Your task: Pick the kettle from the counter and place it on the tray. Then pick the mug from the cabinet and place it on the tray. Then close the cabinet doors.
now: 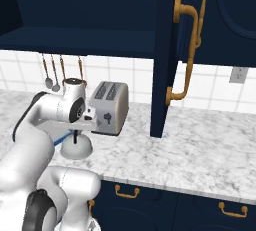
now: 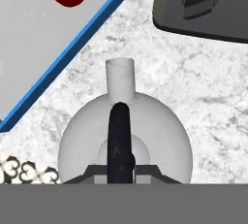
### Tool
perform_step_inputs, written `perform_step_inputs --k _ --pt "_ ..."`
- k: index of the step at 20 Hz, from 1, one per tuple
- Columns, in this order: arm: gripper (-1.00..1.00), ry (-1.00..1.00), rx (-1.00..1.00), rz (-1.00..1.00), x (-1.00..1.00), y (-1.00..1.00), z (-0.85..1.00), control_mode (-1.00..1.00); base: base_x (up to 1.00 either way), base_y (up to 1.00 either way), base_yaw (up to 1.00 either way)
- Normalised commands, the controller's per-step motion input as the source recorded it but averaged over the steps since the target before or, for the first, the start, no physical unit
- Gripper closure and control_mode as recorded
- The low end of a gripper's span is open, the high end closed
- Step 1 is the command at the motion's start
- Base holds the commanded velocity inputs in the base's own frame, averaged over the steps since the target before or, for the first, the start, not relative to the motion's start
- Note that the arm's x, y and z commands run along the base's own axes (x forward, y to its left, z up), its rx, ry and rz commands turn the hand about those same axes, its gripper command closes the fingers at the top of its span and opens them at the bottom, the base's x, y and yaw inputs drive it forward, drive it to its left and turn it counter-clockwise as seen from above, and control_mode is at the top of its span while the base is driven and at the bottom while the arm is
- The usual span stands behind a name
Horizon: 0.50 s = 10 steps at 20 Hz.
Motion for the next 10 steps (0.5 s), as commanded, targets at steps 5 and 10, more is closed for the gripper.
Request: perform_step_inputs --k 5,10 --pt "1.0 0.0 0.0 0.09 -0.5 0.49 0.37 -1.0 0.0 0.0 0.0" --pt "1.0 0.0 0.0 0.14 -0.2 0.73 0.07 -1.0 0.0 0.0 0.0"
